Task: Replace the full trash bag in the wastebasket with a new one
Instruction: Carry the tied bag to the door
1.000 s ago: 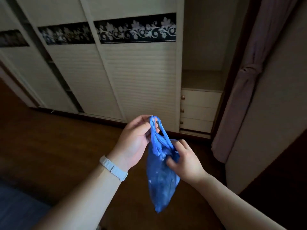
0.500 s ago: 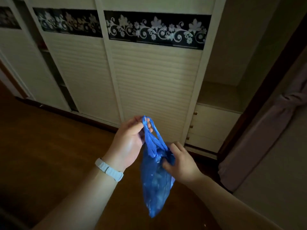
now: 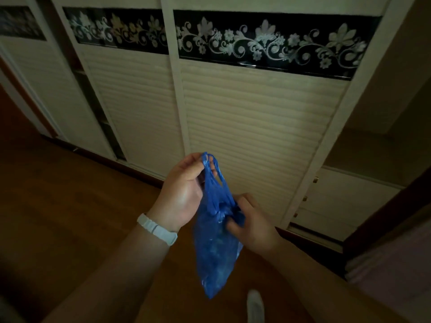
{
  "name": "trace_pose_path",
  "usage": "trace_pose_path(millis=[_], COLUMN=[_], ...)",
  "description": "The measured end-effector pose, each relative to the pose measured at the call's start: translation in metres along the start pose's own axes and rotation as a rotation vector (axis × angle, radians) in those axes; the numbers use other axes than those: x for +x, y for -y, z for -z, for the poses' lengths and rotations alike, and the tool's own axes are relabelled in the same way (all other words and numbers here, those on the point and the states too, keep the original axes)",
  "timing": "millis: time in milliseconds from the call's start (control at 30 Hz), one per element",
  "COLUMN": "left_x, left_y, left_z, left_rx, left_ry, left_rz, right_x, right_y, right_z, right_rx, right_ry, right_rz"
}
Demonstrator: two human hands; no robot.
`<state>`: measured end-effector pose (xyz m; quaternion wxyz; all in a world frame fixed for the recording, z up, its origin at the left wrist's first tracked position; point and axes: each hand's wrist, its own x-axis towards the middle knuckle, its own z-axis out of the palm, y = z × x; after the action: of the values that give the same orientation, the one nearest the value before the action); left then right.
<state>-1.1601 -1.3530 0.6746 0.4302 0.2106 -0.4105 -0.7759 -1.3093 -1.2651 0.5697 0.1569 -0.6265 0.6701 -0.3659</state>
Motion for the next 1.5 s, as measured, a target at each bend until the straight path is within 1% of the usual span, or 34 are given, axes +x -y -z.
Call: trace_pose_path(millis=[100, 167, 267, 433, 500, 633, 733, 867, 1000, 1133, 1233, 1333, 1500], left_x=[0.038, 0.070, 0.122, 0.199, 0.224, 0.261, 0.278, 0.294, 0.307, 0.324, 0.331, 0.330, 0.330], left_y=[-0.003, -0.004, -0.011, -0.035, -0.045, -0.078, -0.102, -0.116, -0.137, -0.168, -0.204, -0.244, -0.305], left_z=[0.011, 0.016, 0.023, 0.037, 0.044, 0.065, 0.086, 0.124, 0.187, 0.264, 0.319, 0.372, 0.442], left_rx=[0.008, 0.042, 0.169, 0.310, 0.355, 0.525, 0.568, 0.500, 0.369, 0.339, 0.316, 0.291, 0.264], left_ry=[-0.051, -0.142, -0.262, -0.337, -0.362, -0.438, -0.476, -0.539, -0.590, -0.594, -0.606, -0.606, -0.593], left_rz=[0.002, -0.009, -0.055, -0.052, -0.083, -0.111, -0.132, -0.180, -0.211, -0.205, -0.222, -0.245, -0.287], right_x=[0.047, 0.082, 0.140, 0.243, 0.278, 0.342, 0.379, 0.417, 0.456, 0.500, 0.541, 0.577, 0.624], right_y=[-0.018, -0.032, -0.053, -0.076, -0.081, -0.081, -0.069, -0.055, -0.033, -0.007, 0.027, 0.070, 0.128], right_z=[-0.014, -0.023, -0.036, -0.041, -0.046, -0.065, -0.084, -0.120, -0.169, -0.224, -0.267, -0.306, -0.366], right_rx=[0.027, 0.070, 0.125, 0.195, 0.217, 0.262, 0.279, 0.261, 0.256, 0.164, 0.109, 0.070, 0.112], right_ry=[0.022, 0.047, 0.094, 0.207, 0.254, 0.309, 0.305, 0.358, 0.409, 0.432, 0.470, 0.471, 0.446], right_rz=[0.050, 0.066, 0.102, 0.184, 0.230, 0.270, 0.293, 0.323, 0.339, 0.376, 0.378, 0.393, 0.406])
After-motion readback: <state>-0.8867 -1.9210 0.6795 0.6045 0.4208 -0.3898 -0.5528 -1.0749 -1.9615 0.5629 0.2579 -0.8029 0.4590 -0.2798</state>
